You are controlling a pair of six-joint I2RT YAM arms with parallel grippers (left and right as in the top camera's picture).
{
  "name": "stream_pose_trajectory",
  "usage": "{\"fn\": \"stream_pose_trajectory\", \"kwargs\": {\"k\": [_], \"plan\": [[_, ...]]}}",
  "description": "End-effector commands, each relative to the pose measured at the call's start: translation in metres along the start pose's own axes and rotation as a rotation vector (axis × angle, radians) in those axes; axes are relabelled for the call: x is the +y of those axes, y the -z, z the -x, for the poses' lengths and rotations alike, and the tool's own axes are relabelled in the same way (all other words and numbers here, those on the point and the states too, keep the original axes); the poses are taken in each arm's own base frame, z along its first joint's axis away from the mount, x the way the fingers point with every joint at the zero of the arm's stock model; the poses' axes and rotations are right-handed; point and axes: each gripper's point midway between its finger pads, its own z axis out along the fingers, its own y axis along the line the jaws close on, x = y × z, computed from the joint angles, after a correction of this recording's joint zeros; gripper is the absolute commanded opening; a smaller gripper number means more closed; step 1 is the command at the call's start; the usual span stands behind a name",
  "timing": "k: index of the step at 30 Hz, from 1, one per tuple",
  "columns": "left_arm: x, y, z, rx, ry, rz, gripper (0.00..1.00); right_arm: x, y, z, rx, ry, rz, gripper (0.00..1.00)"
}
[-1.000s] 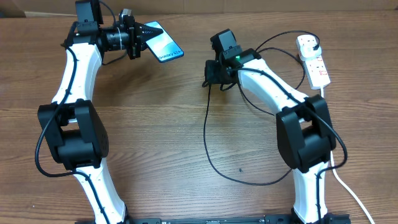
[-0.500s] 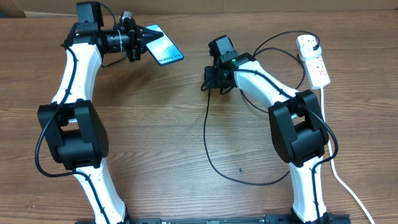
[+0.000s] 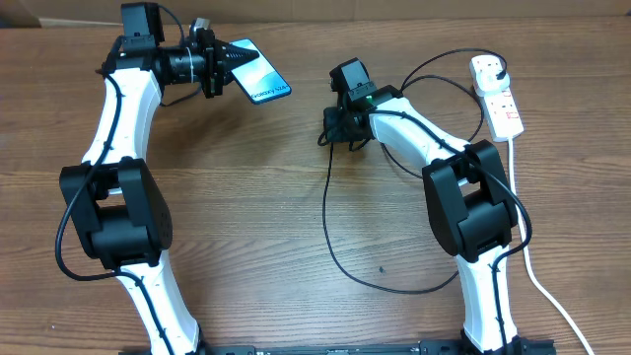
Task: Plug charger to phone and switch on socket
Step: 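Grasp the USB-C plug end with the right gripper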
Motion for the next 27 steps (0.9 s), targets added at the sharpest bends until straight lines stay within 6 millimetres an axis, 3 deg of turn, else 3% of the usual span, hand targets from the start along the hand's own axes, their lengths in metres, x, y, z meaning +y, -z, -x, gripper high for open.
{"fn": "stream_pose_trajectory", "kwargs": {"k": [1, 5, 15, 27], "plan": [[-0.005, -0.003, -0.003, 0.016, -0.034, -0.010, 0.04, -0.003, -0.014, -0.010, 0.015, 0.023, -0.058, 0.13], [-0.006, -0.002, -0.003, 0.015, -0.031, -0.011, 0.04, -0.001, -0.013, -0.015, 0.009, 0.054, -0.124, 0.04], [-0.005, -0.002, -0.003, 0.015, -0.024, -0.010, 0.04, -0.015, 0.006, -0.044, 0.182, 0.081, -0.181, 0.04], [-0.006, -0.002, -0.003, 0.018, -0.024, -0.012, 0.04, -0.027, 0.012, -0.060, 0.254, 0.124, -0.223, 0.08]]}}
